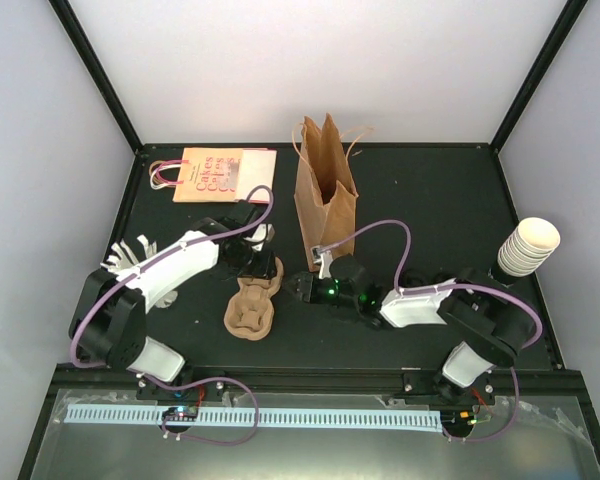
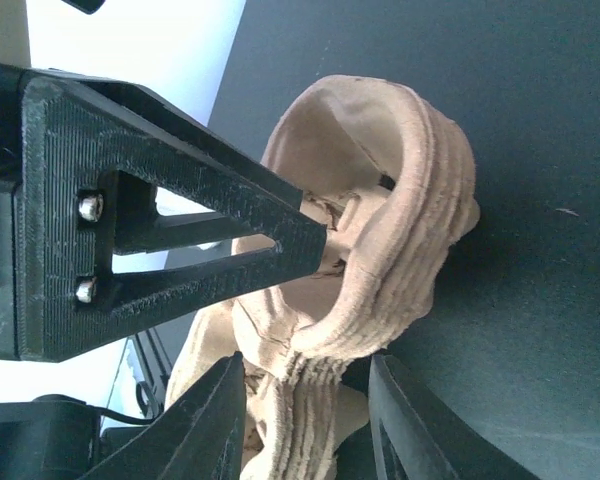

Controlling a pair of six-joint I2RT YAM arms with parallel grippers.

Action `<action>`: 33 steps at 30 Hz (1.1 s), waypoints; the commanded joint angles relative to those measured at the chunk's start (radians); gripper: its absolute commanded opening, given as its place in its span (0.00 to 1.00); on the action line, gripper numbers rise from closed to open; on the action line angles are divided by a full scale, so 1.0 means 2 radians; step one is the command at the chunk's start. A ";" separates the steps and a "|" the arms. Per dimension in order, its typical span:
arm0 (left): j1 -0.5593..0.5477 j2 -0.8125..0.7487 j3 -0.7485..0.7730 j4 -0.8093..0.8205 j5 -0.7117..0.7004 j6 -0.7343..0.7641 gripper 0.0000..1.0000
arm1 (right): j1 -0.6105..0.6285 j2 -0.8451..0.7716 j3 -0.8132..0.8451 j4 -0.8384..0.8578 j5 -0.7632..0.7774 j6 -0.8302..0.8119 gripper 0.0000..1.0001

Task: Pack the takeout coffee

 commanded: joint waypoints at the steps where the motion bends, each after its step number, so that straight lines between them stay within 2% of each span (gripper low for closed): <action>1: -0.009 0.017 0.020 0.012 0.001 0.009 0.48 | 0.001 -0.019 -0.013 -0.002 0.034 0.002 0.38; 6: -0.021 0.034 0.030 0.010 -0.019 0.008 0.49 | 0.000 -0.024 -0.015 -0.012 0.041 0.001 0.38; 10: -0.028 0.046 0.038 0.002 -0.043 0.006 0.47 | 0.000 -0.024 -0.015 -0.012 0.040 0.001 0.38; 16: -0.031 0.050 0.043 -0.002 -0.048 0.005 0.30 | 0.000 -0.022 -0.013 -0.013 0.038 -0.002 0.38; 18: -0.031 0.049 0.045 -0.004 -0.048 0.005 0.28 | -0.001 -0.021 -0.013 -0.013 0.037 -0.002 0.38; 19: -0.032 0.049 0.046 -0.005 -0.047 0.006 0.30 | -0.001 -0.020 -0.012 -0.012 0.037 -0.002 0.38; 22: -0.033 0.050 0.049 -0.008 -0.038 0.007 0.44 | -0.001 -0.019 -0.011 -0.012 0.036 -0.003 0.38; 24: -0.036 0.049 0.050 -0.004 -0.034 0.006 0.48 | -0.001 -0.019 -0.012 -0.012 0.036 -0.003 0.38; 33: -0.043 0.068 0.059 -0.010 -0.046 0.003 0.47 | -0.001 -0.021 -0.014 -0.013 0.038 -0.003 0.38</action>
